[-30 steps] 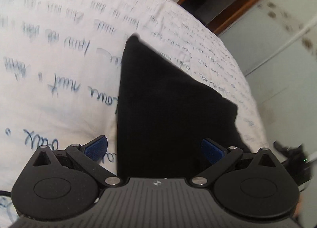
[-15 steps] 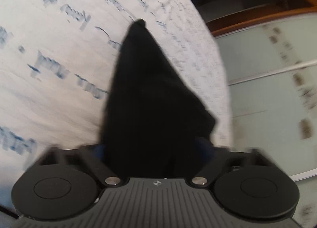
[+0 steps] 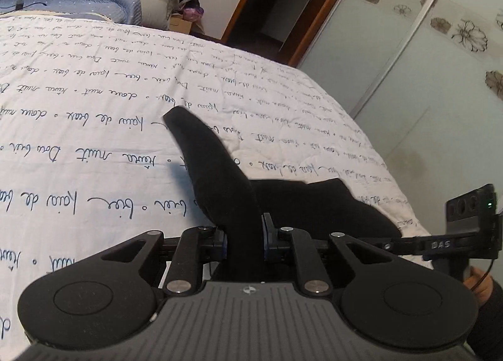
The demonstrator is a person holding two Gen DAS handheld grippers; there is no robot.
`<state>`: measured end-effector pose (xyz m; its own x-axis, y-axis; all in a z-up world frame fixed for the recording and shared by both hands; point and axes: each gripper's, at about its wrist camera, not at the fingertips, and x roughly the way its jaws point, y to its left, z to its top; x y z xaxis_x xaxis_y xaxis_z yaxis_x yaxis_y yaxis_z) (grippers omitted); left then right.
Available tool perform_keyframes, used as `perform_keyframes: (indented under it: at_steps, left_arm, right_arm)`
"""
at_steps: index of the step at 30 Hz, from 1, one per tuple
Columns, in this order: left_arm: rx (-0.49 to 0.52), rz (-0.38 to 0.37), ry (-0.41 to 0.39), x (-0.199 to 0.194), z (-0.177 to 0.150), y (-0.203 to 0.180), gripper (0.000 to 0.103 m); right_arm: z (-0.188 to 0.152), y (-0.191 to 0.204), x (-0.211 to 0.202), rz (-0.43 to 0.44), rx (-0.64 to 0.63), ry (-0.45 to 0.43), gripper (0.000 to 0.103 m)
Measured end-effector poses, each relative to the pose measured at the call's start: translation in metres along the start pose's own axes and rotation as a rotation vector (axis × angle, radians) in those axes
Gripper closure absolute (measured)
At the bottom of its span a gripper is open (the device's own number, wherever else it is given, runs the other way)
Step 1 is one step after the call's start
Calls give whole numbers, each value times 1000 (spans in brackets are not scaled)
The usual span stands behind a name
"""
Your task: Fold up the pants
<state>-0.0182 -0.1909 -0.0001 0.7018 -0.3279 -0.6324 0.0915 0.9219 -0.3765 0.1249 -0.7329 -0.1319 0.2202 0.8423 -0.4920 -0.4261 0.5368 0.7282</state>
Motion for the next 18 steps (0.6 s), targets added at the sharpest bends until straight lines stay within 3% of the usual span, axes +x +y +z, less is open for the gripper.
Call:
perform_keyframes:
  at_steps: [5,9,15,17,18]
  left_arm:
    - [-64,43,74,41,-33,36,81]
    - [-116,28,48,36,-35,48,80]
    - [-107,48,-16,15,-21,51,80]
    - [-131,45,41,26,-29,58,77]
    - [-129,46,77,36,-37,61,69]
  right_arm:
    - [-22,-28,4,-15,74,0,75]
    - [-27,-33,18,5,130,-33,75]
    - [-8,-11,18,37,53,-39,75]
    - [-13,-28,24,6,79,6,75]
    - [-18,-41,26,4,115,20,76]
